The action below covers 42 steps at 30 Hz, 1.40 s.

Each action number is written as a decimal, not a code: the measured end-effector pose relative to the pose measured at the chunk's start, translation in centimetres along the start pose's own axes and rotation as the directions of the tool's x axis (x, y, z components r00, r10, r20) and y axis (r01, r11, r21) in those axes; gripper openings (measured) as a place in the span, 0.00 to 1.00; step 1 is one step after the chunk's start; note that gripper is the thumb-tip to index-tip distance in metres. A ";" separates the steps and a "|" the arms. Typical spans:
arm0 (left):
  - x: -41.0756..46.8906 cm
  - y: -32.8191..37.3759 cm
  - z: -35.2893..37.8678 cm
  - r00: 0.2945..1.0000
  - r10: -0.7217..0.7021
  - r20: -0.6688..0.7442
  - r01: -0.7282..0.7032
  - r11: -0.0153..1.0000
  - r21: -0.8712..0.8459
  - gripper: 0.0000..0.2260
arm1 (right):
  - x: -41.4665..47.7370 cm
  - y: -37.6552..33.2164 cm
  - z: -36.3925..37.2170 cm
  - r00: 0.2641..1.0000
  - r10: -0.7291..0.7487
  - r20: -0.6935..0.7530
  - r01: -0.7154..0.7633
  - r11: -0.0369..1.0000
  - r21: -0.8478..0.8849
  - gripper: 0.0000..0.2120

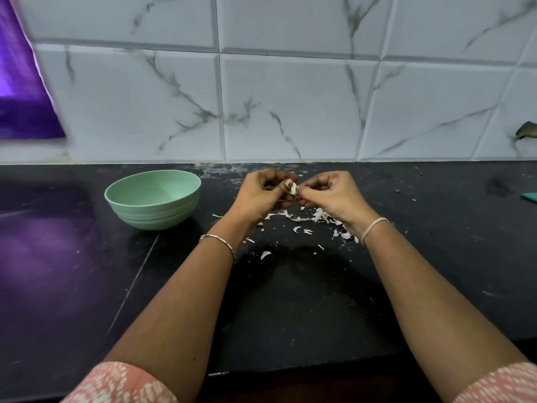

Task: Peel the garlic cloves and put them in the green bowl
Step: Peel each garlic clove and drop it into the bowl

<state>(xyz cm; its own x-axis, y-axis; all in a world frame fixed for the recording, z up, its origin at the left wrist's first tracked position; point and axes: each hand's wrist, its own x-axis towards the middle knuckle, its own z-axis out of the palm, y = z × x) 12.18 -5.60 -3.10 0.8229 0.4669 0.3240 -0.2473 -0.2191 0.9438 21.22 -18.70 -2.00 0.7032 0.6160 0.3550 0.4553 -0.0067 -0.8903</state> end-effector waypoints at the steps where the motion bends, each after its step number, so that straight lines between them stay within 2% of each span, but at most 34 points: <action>1: 0.0 0.0 0.0 1.000 0.002 0.004 -0.002 1.000 0.001 0.07 | 0.0 0.0 0.0 1.000 -0.001 0.004 0.001 1.000 -0.008 0.07; 15: -0.4 0.6 0.2 0.994 -0.100 -0.032 0.091 0.973 -0.214 0.04 | -0.1 0.0 0.2 1.000 -0.016 -0.026 0.015 0.999 -0.029 0.05; 20: -0.4 0.6 0.3 0.994 -0.107 -0.037 0.096 0.970 -0.224 0.04 | -0.1 -0.3 0.1 0.999 0.035 0.016 -0.036 0.997 0.066 0.07; 35: -0.4 0.6 0.2 0.990 -0.137 -0.035 0.120 0.945 -0.303 0.03 | -0.2 -0.2 0.1 0.998 0.039 0.044 -0.044 0.989 0.142 0.08; 42: -0.5 0.6 0.4 0.989 -0.150 -0.020 0.134 0.932 -0.336 0.03 | -0.1 -0.2 0.1 0.999 0.030 0.020 -0.032 0.993 0.112 0.08</action>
<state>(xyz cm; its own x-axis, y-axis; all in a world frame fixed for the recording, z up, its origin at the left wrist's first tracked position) 11.82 -6.28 -2.72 0.8403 0.5112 0.1804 -0.2918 0.1460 0.9453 21.00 -18.71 -1.94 0.7052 0.6315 0.3223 0.3686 0.0617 -0.9276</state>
